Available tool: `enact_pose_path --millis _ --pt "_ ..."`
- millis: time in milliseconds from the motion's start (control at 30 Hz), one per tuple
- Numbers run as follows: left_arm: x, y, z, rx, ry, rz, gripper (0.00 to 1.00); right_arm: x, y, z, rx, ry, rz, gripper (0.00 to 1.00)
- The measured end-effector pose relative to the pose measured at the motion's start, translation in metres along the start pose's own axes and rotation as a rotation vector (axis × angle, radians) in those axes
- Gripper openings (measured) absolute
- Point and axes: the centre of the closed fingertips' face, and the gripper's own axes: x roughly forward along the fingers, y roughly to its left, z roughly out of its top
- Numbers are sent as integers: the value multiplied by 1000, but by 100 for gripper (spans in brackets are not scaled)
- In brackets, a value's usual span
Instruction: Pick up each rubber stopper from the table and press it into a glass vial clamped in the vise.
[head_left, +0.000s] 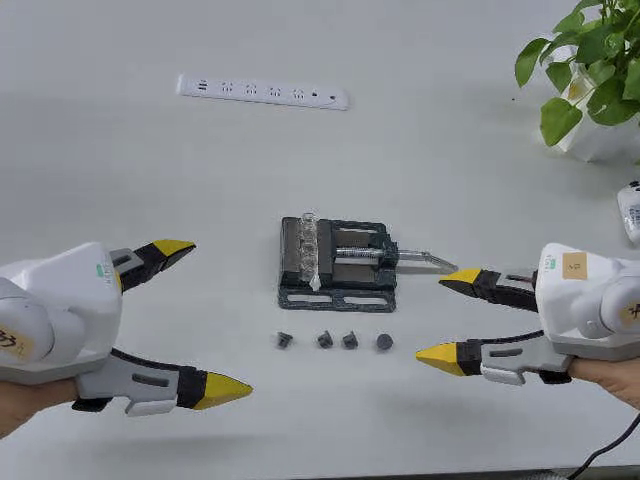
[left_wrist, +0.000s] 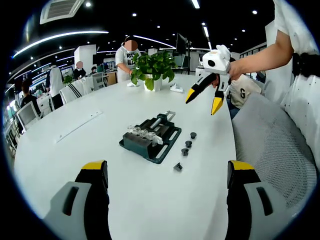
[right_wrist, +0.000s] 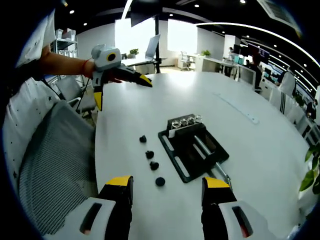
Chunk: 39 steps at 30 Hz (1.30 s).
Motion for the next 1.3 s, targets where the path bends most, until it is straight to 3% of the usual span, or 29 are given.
enact_pose_path --millis 300,500,667,1100,1300 --pt "1 2 -3 -5 -2 0 99 20 8 0 -76 88 62 38" --pt "2 4 -5 -12 -9 4 99 33 11 -12 -137 188 98 27" --pt "2 4 -6 -17 -10 5 99 43 11 -19 -168 232 126 20" --pt "5 5 -6 -33 -30 8 99 59 10 -36 -235 347 174 13" --pt "5 5 -7 -43 -35 6 99 61 12 -36 -261 376 190 13"
